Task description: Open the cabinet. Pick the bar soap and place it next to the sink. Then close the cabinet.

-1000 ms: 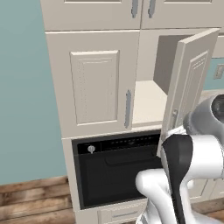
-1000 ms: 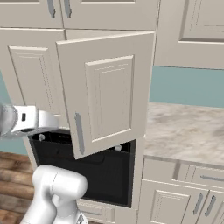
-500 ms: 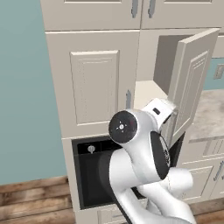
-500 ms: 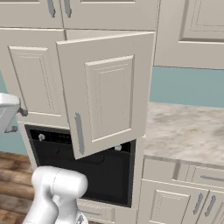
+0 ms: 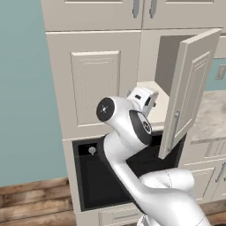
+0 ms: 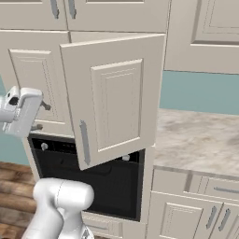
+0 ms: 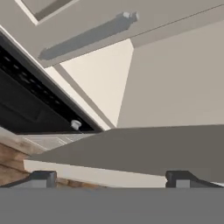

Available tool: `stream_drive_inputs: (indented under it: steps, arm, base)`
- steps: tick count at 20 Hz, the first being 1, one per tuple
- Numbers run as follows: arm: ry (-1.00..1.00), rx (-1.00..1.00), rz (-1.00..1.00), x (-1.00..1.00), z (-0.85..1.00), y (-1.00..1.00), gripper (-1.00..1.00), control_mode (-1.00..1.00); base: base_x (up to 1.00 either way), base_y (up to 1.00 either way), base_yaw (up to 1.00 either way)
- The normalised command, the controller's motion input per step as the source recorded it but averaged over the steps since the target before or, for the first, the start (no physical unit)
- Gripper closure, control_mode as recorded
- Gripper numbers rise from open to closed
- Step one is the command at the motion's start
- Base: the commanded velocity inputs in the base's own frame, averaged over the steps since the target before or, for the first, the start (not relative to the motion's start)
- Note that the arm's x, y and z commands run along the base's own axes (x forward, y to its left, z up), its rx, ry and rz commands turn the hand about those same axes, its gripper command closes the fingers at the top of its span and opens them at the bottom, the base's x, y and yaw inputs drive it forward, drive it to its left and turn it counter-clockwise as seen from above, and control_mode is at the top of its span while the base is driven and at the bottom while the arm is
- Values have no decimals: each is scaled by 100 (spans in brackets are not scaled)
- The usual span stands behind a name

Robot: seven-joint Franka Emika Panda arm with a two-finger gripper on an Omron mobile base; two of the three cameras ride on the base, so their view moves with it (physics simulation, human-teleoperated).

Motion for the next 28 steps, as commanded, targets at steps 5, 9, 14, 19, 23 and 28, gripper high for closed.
stream_drive_inputs:
  steps: [5,9,14,19,23,28]
  arm:
    - [8,-1,0,46,0,-40,-100,-100]
    - [3,0,0,19,0,-66,-100,-100]
    - [1,0,0,1,0,-73,-100,-100]
    - [0,0,0,-14,0,-54,-100,-100]
    - [-1,0,0,-48,1,-49,-100,-100]
    - [0,0,-2,-57,7,-63,-100,-100]
  base:
    - [0,0,0]
    - [0,0,0]
    - [0,0,0]
    - [0,0,0]
    - [0,0,0]
    - [0,0,0]
